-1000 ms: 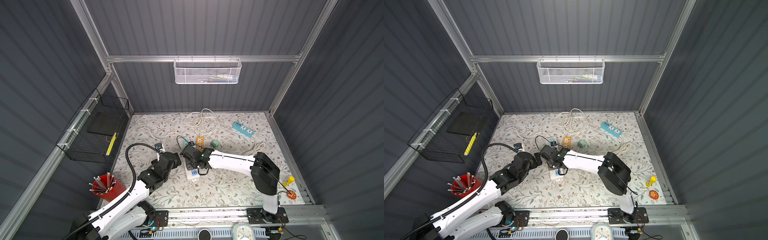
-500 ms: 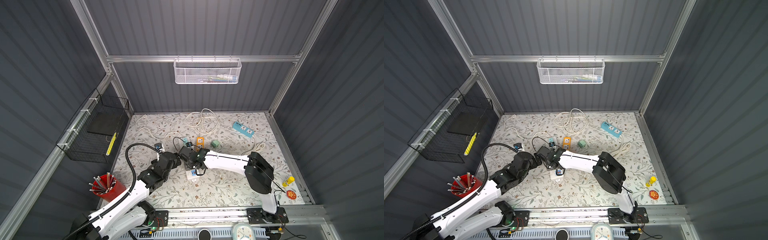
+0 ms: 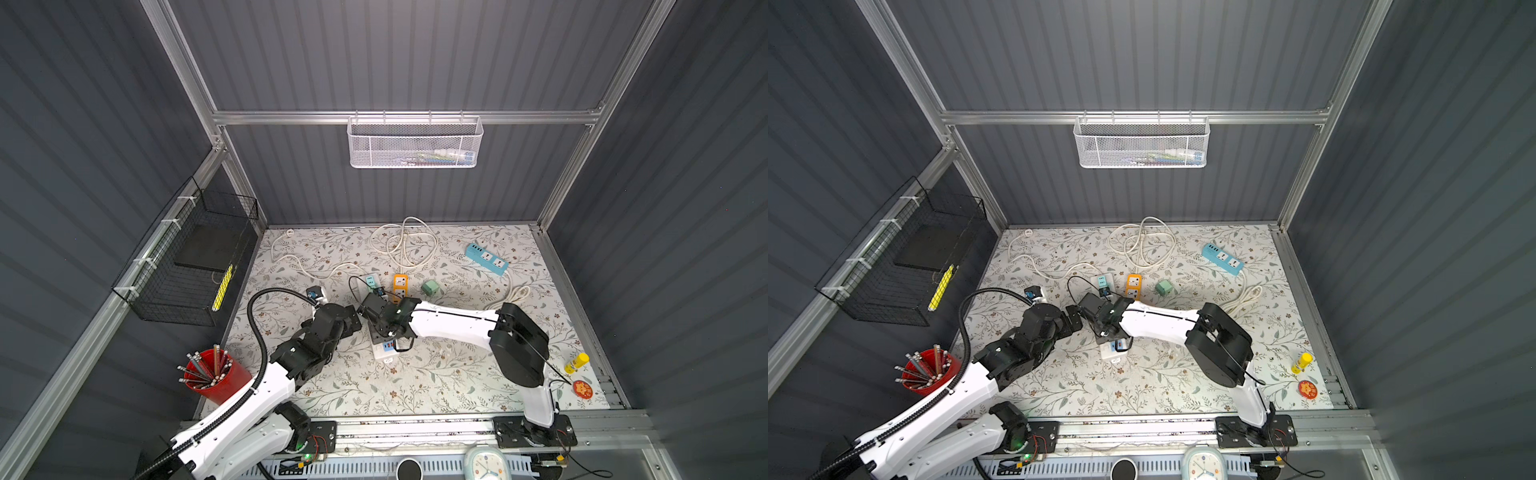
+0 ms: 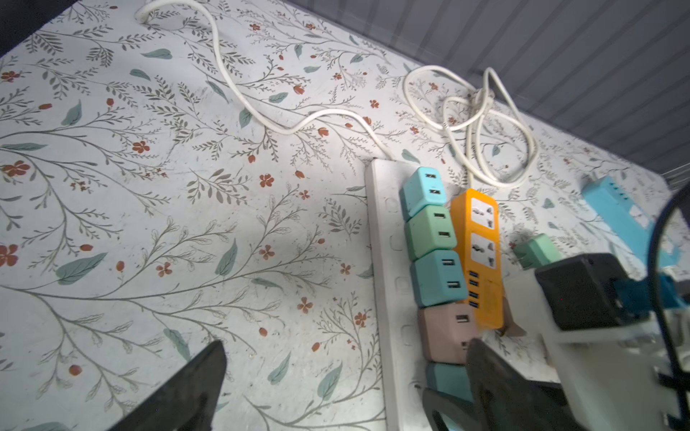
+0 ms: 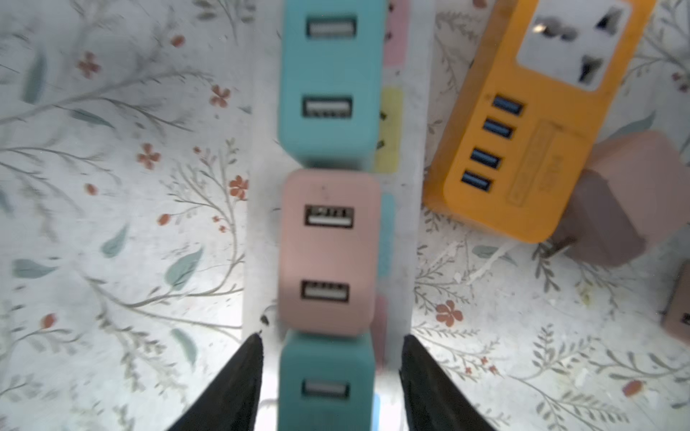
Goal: Insert plugs into power strip
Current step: Insert the plug into the socket, then press the plug into the socket.
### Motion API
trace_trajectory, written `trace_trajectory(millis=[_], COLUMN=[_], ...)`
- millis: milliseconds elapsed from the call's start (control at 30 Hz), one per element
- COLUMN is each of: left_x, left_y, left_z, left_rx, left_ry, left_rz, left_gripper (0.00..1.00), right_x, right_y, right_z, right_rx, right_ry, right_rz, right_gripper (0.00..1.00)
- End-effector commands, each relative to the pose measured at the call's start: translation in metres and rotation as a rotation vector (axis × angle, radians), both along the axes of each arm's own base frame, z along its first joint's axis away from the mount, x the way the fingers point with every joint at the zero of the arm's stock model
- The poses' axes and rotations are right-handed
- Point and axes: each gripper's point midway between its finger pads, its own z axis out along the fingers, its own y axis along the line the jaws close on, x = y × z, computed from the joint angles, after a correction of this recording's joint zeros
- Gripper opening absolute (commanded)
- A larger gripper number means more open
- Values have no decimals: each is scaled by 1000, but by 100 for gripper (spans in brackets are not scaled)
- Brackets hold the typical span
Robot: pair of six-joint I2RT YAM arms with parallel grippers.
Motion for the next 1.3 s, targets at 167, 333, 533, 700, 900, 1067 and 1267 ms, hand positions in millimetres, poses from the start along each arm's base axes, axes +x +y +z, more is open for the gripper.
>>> trace_trajectory(millis=[167, 333, 533, 700, 900, 1067, 1267], left_x=[-2, -1, 0, 0, 2, 4, 5], left_y=[2, -3, -8, -11, -13, -15, -15], left_z=[36, 45, 44, 38, 34, 31, 25], left_rx=[-34, -55, -63, -64, -53, -52, -44], left_ry=[-44, -41, -28, -5, 9, 16, 28], left_rz=[0, -15, -26, -34, -38, -36, -33], left_gripper=[100, 100, 100, 100, 100, 100, 100], right_x=[-10, -8, 7, 10, 14, 10, 6], right_y=[0, -3, -17, -28, -37, -39, -49], right_z=[55, 48, 45, 52, 41, 14, -19], right_rx=[114, 143, 117, 121, 101, 75, 19], right_ry=[-29, -28, -67, -89, -71, -35, 7], right_rz=[92, 80, 43, 36, 29, 19, -4], right_gripper=[64, 63, 62, 62, 60, 60, 59])
